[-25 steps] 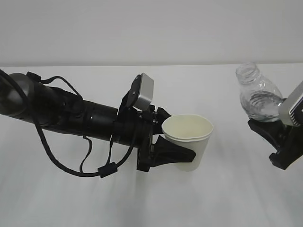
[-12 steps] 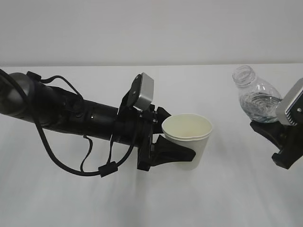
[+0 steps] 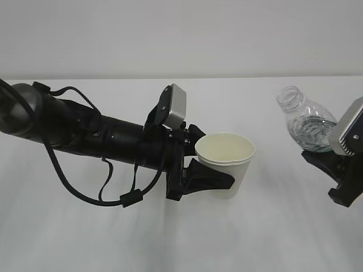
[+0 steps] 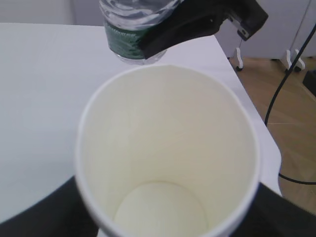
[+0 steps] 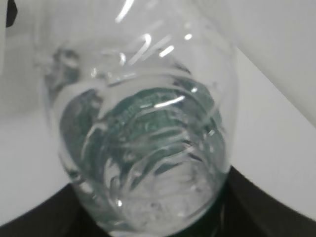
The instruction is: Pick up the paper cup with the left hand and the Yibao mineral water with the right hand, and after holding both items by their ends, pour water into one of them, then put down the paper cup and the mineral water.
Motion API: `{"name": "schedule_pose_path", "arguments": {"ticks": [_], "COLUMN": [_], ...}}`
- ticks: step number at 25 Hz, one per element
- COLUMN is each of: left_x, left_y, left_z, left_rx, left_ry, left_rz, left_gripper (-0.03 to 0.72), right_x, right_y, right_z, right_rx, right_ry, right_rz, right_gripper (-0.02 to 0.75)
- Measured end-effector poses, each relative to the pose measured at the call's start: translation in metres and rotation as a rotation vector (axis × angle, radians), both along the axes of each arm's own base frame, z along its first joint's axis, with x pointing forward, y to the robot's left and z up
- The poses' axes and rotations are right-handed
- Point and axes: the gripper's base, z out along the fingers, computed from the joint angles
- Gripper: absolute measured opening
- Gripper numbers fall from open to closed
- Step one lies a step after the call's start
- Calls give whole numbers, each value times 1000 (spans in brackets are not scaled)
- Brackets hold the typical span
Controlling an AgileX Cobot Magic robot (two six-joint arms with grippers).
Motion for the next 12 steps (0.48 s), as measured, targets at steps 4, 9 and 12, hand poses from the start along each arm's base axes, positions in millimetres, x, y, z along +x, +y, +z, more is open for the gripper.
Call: {"name": "schedule_pose_path", "arguments": {"ticks": [4,9,12], "left_x": [0,0,0], "left_y": [0,0,0], "left_z": [0,0,-1], "left_rx": [1,5,12], "left_ry": [1,-1,-5], "left_rz": [-1,-3,-2], "left_gripper": [488,488,488], "right_x": [2,5,5], "right_y": [0,1,3], "right_z": [2,5,5], "right_rx": [-23,-53,-78], "right_ry": [-6,-7,-4], "right_rz": [16,24,42], "right_gripper": [432,432,432]}}
